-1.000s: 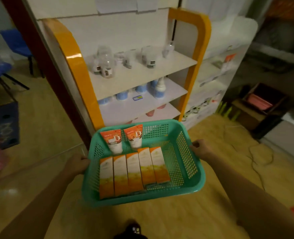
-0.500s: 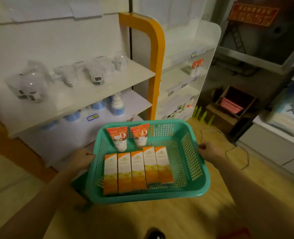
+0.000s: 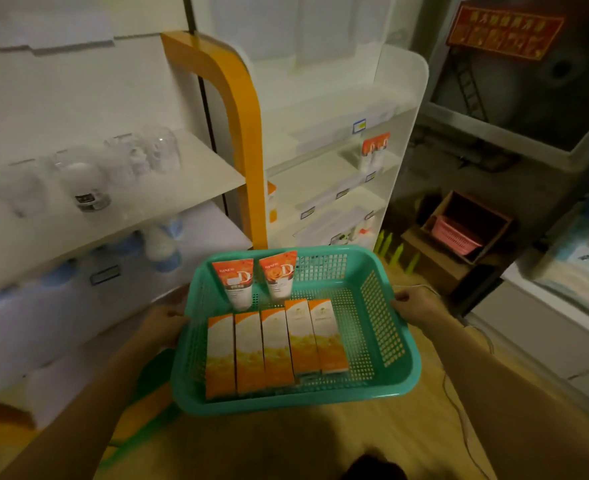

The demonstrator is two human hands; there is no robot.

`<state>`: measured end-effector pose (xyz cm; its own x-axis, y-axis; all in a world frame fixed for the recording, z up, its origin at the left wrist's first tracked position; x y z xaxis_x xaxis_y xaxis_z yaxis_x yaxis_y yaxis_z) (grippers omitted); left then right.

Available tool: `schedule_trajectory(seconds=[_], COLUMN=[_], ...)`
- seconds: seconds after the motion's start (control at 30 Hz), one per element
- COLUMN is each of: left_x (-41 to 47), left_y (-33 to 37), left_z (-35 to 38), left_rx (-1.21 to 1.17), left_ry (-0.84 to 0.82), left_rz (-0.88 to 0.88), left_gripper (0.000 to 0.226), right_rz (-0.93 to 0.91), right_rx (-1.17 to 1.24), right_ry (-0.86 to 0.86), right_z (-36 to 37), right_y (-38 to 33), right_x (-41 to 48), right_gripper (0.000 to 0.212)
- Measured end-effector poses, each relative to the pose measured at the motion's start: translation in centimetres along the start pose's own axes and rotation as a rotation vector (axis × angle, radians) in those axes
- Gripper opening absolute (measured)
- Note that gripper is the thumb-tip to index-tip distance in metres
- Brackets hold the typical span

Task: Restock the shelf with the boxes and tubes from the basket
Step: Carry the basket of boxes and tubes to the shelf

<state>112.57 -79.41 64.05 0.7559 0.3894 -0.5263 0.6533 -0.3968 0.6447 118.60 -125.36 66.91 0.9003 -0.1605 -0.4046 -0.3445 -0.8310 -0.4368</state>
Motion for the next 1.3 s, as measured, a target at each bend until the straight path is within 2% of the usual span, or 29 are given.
schedule_trajectory(seconds=[0.07,0.13,0.27,0.5,0.77,0.97,1.2,1.3], left_x=[0.6,1.0,0.9,2.3,6.1,6.8,7.4,8.4], left_y=[1.2,2.2,5.8,11.9,16.8,20.1,20.8,20.5], left_z=[2.5,5.4,10.2,16.6,22.6,26.4,32.2,35.0], left_rx=[-0.049,-0.068,-0.114,-0.099,-0.103,-0.117,-0.127,-0.121], left_ry=[0.046,0.065,0.133,0.192,0.245,0.330,0.401,0.380], left_rz=[-0.028,-0.070,-0.144,-0.213,-0.248,-0.290,-0.366,-0.390], left_gripper=[0.019,0.028,0.031,0.017,0.015,0.020,0.028,0.023], right_rz=[0.011,-0.015,-0.090,-0.212,-0.301,-0.334,-0.344,-0.338], right_rx=[0.081,0.083,0.037,-0.059,-0.082,0.009,0.011,0.044], right_ry=[-0.057,-0.093,-0.137,-0.151,-0.166,-0.177,-0.261,-0.270], right_z=[-1.2,-2.9,-6.7,-11.0,-13.1,-15.3,-15.2,-13.6], right_y=[0.8,1.7,3.1,4.3,5.6,6.2,8.0,9.8], right_x=[2.9,6.3,12.9,23.3,33.9,40.2,45.9,48.2], right_gripper=[0.030,0.031,0.033,0.031,0.032,0.022,0.030,0.028])
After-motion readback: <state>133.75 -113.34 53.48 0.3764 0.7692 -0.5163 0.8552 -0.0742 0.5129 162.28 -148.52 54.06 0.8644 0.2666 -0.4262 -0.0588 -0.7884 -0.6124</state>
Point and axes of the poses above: each hand's wrist, its own x-axis towards the middle knuckle, its own z-axis out of the palm, y = z × x, the point moved 8 cm from there along x, towards the middle knuckle, and after that the axes turned 3 degrees about -z, right-handed, at the moved point
